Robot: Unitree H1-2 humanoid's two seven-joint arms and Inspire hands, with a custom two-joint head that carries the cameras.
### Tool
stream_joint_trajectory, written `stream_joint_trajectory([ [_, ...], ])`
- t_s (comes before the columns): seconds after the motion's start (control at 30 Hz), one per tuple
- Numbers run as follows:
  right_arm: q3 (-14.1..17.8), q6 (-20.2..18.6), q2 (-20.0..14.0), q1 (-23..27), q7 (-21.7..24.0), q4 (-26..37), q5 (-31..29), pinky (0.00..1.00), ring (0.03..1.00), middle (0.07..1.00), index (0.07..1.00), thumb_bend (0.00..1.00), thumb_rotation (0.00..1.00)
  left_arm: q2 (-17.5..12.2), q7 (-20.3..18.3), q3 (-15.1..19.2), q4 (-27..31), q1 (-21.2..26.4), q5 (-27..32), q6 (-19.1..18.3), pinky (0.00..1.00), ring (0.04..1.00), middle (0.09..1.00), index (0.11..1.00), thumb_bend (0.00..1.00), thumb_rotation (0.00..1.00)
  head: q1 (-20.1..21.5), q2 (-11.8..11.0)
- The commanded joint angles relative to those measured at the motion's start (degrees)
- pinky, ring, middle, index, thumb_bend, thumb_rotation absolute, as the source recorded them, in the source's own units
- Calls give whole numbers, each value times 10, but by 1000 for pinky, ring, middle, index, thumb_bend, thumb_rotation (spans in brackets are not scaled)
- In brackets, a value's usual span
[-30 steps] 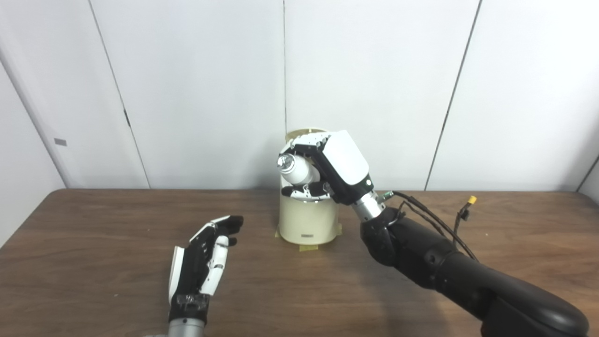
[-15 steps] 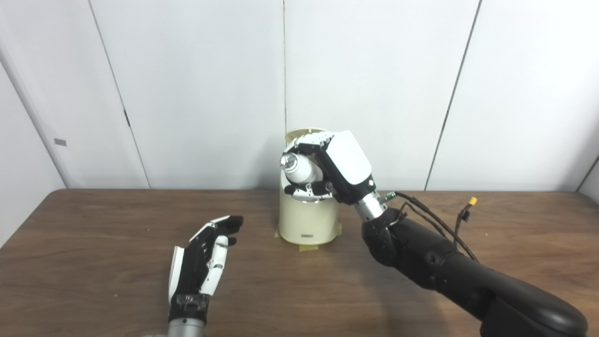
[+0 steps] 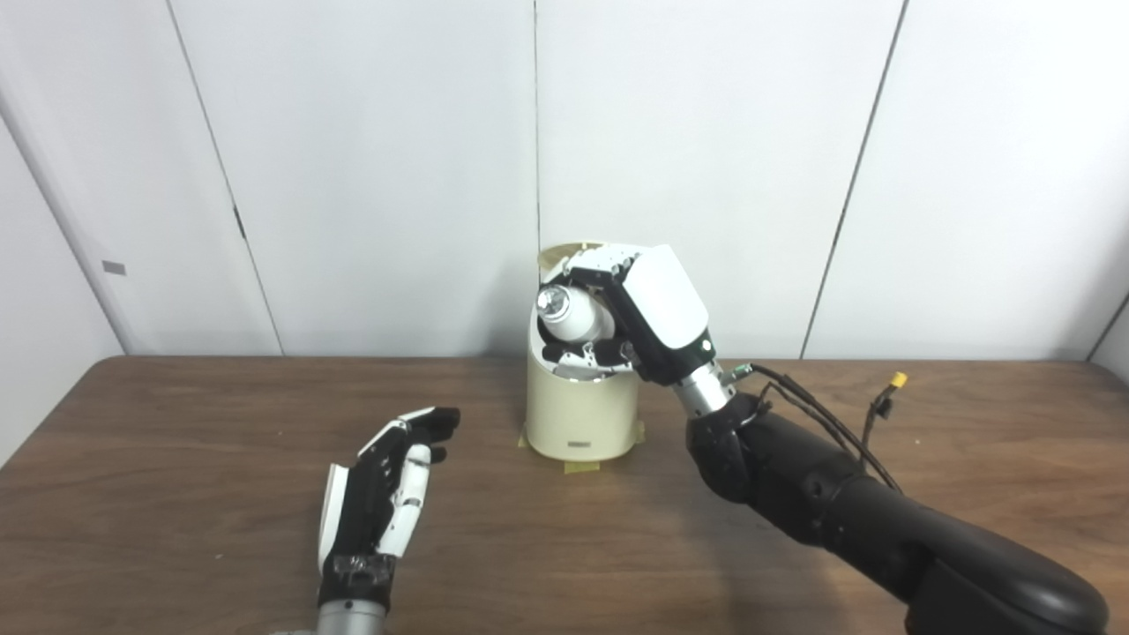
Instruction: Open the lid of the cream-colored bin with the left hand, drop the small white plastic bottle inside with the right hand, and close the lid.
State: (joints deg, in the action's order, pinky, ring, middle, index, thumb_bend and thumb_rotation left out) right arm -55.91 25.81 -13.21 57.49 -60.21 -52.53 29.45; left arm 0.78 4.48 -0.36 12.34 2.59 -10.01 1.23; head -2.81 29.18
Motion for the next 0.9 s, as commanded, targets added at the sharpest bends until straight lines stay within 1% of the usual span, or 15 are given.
stream_joint_trajectory([
  [0.0,3,11,-9,36,-15,1,-2,429,440,504,487,521,0,-1,3,-3,9,15,-8,16,715,763,738,707,139,752,0,1],
  [0.17,0,11,-9,36,-20,-3,1,437,442,507,484,521,0,1,5,-3,6,17,-6,22,703,755,734,700,134,729,-1,0],
  [0.33,1,11,-9,34,-18,-1,2,442,442,506,485,521,0,3,5,-3,9,16,-6,16,714,761,735,700,141,738,-1,0],
  [0.4,2,11,-8,34,-16,-2,3,449,502,500,482,528,0,2,5,-3,9,16,-5,18,717,759,734,699,135,745,-1,0],
  [0.47,3,11,-7,34,-13,-3,3,454,525,499,480,530,0,2,6,-3,9,16,-6,20,706,756,732,698,130,749,-1,0],
  [0.7,2,11,-6,34,-12,-4,3,454,533,497,482,530,0,1,4,-4,9,17,-5,19,718,762,737,703,128,767,-1,0],
  [0.87,2,11,-7,34,-10,-3,4,455,535,497,483,530,0,1,5,-4,7,18,-4,22,717,759,734,698,133,757,-1,0],
])
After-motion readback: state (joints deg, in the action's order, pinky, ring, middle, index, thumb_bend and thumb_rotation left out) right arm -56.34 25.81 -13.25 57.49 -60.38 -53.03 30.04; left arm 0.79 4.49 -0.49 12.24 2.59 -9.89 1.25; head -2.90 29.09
